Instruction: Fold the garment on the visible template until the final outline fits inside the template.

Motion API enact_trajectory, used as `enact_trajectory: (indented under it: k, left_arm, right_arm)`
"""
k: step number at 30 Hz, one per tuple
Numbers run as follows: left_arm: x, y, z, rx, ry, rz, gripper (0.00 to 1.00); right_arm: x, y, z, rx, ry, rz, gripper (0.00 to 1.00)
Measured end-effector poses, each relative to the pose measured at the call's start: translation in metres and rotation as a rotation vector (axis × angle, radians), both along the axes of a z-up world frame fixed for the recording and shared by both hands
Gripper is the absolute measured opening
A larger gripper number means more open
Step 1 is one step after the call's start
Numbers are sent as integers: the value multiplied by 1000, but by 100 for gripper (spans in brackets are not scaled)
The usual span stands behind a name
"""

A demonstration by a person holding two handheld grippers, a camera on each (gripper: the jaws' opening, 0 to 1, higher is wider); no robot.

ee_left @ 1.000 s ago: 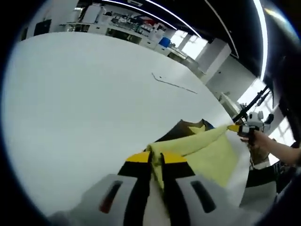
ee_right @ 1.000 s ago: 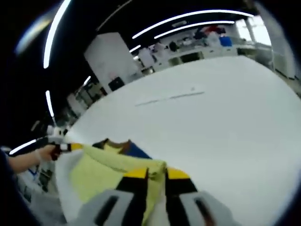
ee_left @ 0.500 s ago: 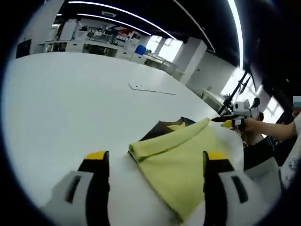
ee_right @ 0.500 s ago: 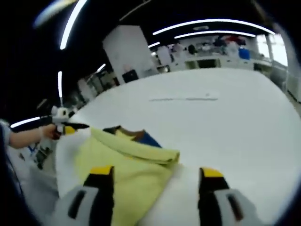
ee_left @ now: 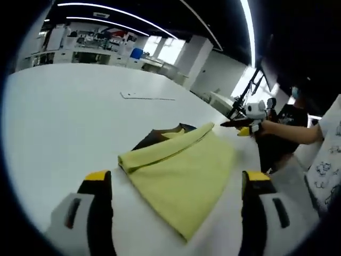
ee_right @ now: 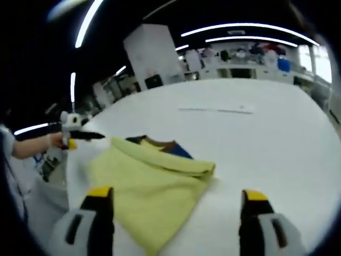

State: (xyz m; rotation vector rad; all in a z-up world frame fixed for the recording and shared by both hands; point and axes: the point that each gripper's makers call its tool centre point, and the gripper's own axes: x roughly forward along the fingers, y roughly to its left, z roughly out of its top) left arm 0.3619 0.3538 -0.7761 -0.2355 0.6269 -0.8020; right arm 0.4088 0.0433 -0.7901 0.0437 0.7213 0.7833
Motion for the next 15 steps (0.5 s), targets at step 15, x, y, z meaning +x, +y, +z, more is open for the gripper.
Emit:
enact_trajectory:
  k: [15]
  left_arm:
    - [-2, -31, -23, 4, 69, -82, 98]
  right_arm:
    - [-12, 45, -3, 37, 10, 117, 96]
